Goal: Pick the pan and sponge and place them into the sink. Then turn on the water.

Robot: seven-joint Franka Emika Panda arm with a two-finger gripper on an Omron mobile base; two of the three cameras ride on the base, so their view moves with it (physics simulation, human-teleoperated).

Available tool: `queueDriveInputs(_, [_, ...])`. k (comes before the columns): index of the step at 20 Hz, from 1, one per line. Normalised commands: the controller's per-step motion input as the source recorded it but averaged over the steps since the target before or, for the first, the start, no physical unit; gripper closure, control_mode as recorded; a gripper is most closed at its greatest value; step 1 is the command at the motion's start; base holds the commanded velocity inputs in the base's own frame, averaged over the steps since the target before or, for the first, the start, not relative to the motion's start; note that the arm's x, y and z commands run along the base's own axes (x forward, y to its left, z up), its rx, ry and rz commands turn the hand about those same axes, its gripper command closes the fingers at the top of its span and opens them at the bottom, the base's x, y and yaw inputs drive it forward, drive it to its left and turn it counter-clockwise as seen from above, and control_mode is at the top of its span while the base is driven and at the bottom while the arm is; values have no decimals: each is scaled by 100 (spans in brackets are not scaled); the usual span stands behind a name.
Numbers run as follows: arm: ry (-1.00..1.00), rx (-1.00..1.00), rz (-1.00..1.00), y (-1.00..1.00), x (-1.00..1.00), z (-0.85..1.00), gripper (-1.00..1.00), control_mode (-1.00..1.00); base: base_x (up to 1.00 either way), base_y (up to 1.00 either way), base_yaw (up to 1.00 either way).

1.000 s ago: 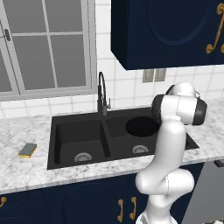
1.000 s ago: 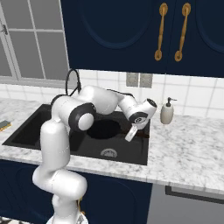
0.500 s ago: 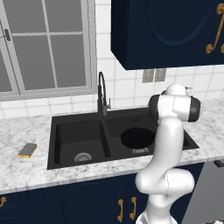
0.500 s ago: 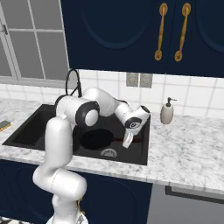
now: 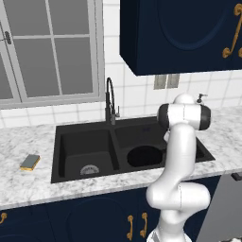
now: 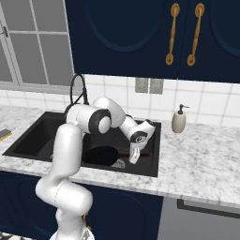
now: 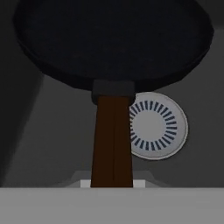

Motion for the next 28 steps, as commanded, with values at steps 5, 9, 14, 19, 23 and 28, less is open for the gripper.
queueDriveInputs(5, [0, 0, 4, 4, 8, -51, 100, -100, 0, 0, 0])
queueDriveInputs(9, [0, -4, 0, 3, 11, -39, 100, -100, 0, 0, 0])
queueDriveInputs(14, [0, -9, 0, 0, 19, -30, 100, -100, 0, 0, 0])
queueDriveInputs(19, [-2, -8, 0, 0, 25, -40, 100, -100, 0, 0, 0])
queueDriveInputs(23, [-6, -9, 0, 0, 28, -48, 100, -100, 0, 0, 0])
queueDriveInputs(28, [0, -9, 0, -6, 22, -22, 100, -100, 0, 0, 0])
